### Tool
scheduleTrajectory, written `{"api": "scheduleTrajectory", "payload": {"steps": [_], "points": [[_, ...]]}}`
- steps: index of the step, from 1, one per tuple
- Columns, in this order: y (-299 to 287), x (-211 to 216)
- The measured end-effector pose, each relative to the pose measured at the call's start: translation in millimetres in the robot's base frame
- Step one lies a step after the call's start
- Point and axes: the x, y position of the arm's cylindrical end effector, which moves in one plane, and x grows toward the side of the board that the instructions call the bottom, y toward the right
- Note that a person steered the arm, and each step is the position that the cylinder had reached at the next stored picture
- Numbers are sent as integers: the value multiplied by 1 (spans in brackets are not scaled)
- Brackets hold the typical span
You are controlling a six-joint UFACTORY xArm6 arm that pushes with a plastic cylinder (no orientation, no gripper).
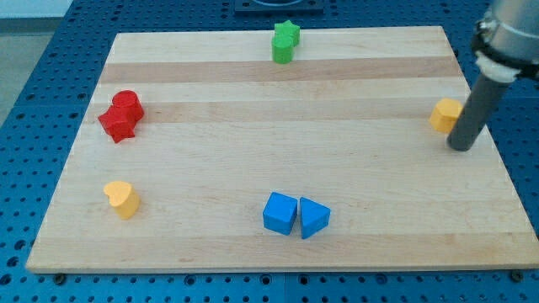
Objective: Push yellow heart into yellow hexagon
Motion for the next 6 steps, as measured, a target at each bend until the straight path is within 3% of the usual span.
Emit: {"api": "scheduleTrajectory", "payload": {"steps": [3,4,6], "points": [[-31,-17],[-103,6],[-313,10]]}}
